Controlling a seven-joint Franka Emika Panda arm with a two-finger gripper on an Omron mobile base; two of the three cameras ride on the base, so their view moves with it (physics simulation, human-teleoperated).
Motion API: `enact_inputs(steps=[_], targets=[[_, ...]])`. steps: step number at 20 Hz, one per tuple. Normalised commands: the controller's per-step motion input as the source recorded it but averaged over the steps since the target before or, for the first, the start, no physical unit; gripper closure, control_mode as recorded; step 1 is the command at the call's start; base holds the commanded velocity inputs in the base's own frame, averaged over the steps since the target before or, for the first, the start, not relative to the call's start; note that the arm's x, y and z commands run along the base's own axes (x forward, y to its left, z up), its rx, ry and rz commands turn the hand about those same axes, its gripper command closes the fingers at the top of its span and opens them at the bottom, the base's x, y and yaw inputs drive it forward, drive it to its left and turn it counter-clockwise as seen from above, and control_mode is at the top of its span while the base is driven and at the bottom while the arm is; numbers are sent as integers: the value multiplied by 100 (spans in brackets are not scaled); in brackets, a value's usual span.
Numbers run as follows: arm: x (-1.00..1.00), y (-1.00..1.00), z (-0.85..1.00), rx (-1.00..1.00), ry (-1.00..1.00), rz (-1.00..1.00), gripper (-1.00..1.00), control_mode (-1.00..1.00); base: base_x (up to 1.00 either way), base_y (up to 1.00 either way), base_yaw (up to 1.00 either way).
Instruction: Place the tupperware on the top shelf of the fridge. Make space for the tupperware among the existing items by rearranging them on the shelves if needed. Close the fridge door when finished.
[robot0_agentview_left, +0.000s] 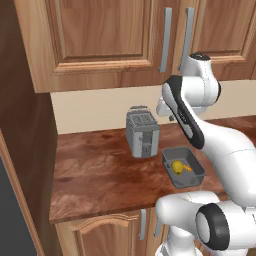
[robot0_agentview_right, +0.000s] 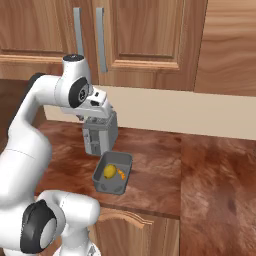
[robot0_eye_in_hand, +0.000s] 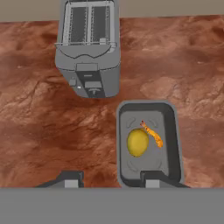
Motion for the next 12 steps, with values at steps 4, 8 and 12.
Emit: enact_inputs(steps=[4,8,12], targets=[[-47,-2,-22,0,0,-17,-100,-100,0,0,0],[-70,-7,-58,0,-1,-51,-100,-100,0,0,0],[-63,-14,-67,2,-3,-55,-100,-100,0,0,0]])
